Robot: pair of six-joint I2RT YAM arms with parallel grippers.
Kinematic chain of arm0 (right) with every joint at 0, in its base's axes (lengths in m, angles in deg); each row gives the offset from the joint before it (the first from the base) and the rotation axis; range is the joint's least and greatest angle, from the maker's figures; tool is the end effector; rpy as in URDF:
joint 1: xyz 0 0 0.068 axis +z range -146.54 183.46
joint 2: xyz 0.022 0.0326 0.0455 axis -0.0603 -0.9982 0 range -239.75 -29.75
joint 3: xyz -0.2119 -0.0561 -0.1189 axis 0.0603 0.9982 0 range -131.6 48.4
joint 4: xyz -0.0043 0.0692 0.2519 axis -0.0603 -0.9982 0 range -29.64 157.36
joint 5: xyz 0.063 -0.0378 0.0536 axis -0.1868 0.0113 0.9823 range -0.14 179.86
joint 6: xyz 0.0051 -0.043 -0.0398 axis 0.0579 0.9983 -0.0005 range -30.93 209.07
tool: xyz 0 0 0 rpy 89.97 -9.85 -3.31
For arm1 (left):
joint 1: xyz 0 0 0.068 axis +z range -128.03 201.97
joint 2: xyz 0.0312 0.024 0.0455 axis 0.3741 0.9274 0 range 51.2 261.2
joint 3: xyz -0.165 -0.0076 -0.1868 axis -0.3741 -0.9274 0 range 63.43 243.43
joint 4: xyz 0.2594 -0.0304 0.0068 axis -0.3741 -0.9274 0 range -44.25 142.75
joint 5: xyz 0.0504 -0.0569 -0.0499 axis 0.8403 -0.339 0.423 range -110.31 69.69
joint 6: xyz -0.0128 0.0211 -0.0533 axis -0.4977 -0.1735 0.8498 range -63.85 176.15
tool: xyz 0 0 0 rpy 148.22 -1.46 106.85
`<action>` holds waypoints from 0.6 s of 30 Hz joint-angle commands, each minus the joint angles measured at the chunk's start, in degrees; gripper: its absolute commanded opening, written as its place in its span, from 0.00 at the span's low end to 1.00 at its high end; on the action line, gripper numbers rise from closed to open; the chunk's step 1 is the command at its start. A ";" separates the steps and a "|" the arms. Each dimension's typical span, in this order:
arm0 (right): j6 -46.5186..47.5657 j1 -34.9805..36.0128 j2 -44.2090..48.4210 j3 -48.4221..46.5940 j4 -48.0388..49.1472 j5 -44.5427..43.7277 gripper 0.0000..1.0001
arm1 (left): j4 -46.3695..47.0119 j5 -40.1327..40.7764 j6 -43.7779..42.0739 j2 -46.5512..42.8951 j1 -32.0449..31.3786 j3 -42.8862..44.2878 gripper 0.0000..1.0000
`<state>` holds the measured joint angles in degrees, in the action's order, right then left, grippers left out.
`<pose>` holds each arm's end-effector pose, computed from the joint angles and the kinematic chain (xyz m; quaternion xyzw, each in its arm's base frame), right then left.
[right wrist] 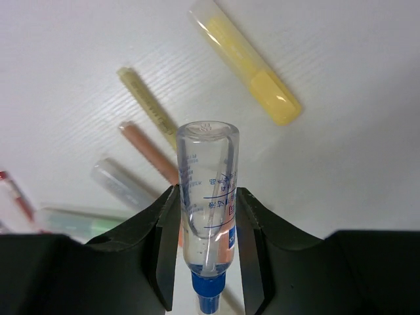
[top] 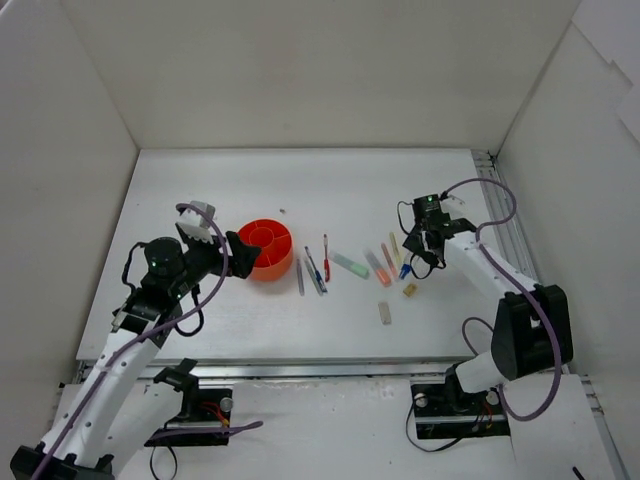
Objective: Sort the stationery into containers
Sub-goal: Pick up the stationery from the center of the board.
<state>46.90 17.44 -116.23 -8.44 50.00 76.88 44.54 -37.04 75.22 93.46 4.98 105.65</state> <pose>0.3192 0.0696 0.1993 0.2652 0.8866 0.0786 0.3708 0.1887 -0.0704 0.3181 0.0816 0.7497 -0.3050 0.5817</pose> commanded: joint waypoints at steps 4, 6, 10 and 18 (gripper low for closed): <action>-4.31 1.05 11.15 0.15 0.58 4.97 0.00 | 10.67 -9.28 -8.69 7.91 -11.73 3.65 0.99; -5.63 2.19 11.15 -0.64 0.75 6.37 0.00 | 9.27 -8.33 -12.82 13.44 -18.38 7.76 0.99; -10.38 5.70 11.86 0.49 5.22 6.73 0.00 | 8.47 0.09 -15.20 25.55 -28.69 14.99 0.99; -27.92 4.31 10.37 6.03 22.69 30.90 0.00 | 21.20 12.95 -11.07 33.94 -34.86 14.57 0.99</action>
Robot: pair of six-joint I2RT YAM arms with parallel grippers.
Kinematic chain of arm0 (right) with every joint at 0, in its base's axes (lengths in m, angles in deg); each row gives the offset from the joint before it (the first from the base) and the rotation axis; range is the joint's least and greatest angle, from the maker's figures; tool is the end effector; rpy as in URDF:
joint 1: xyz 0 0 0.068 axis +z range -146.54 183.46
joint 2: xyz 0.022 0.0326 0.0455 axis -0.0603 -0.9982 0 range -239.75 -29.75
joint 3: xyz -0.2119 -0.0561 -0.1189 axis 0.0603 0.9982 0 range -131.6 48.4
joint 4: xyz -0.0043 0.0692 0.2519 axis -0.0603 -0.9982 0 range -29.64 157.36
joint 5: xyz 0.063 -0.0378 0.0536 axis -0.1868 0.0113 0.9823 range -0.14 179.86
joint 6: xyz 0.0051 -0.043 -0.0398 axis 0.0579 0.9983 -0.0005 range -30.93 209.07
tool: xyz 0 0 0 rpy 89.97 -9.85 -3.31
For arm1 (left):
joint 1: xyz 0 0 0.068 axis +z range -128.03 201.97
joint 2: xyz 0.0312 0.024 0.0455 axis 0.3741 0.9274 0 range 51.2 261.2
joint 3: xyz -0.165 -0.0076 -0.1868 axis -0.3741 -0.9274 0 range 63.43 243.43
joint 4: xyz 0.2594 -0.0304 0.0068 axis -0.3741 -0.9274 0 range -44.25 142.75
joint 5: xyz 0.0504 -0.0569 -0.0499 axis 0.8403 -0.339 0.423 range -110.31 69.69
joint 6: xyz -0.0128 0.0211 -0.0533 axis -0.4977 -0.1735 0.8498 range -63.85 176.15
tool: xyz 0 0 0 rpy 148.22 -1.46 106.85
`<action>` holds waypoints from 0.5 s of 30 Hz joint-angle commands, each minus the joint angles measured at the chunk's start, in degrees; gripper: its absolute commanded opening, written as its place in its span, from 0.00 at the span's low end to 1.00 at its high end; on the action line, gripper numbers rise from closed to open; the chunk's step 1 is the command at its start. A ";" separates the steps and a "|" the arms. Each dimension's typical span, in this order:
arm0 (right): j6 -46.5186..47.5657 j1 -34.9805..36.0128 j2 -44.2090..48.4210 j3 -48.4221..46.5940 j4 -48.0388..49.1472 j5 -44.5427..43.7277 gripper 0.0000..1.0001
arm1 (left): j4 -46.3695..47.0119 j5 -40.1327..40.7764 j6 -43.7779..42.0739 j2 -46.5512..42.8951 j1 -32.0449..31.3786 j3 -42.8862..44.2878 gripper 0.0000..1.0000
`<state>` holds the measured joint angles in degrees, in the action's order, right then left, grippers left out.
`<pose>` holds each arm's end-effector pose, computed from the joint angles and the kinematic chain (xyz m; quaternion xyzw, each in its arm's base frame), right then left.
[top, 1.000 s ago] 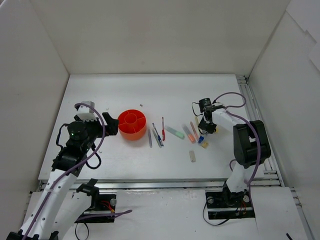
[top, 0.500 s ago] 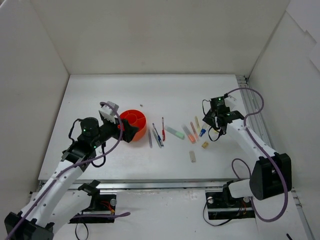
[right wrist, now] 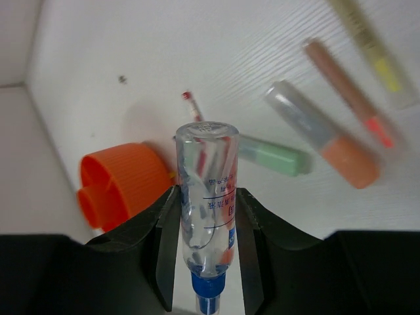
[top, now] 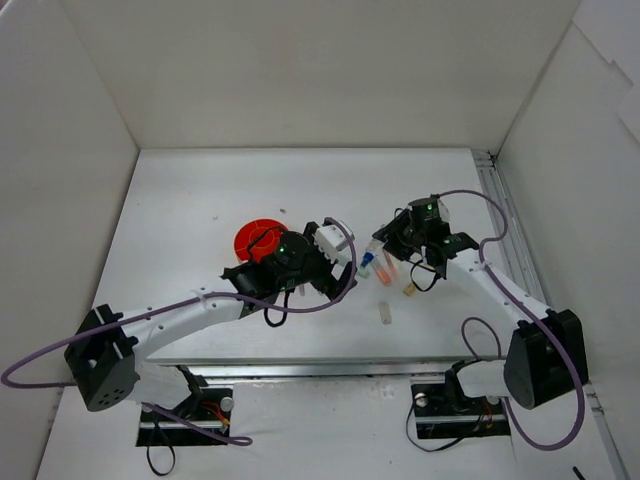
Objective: Sort the stationery into containers
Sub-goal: Pick up the stationery from the center of the board.
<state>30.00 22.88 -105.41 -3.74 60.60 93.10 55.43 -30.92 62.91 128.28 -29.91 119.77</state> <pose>0.2913 0.1052 0.2442 0.2807 0.8203 0.3338 0.3699 0.1956 -0.2618 0.2807 0.3593 0.7233 -0.3516 0.4733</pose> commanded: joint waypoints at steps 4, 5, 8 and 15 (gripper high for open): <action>-27.65 -3.60 -10.87 5.91 36.74 34.96 0.00 | 18.73 10.34 -1.39 -2.72 -1.12 -3.50 0.99; -30.64 -3.08 -12.83 5.74 39.08 37.68 0.00 | 20.33 10.35 -2.80 -3.16 -1.82 -4.47 0.99; -36.02 -0.35 -16.89 4.24 41.57 40.87 0.00 | 26.31 10.35 -6.75 -3.95 -3.05 -8.68 0.99; -42.44 2.02 -17.42 4.06 47.44 42.81 0.00 | 33.96 15.35 -8.61 -4.74 -3.05 -13.35 0.99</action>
<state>-6.00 24.98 -125.62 1.74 97.80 130.83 79.73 -18.83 55.74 126.16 -32.99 106.39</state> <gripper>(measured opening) 0.324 0.996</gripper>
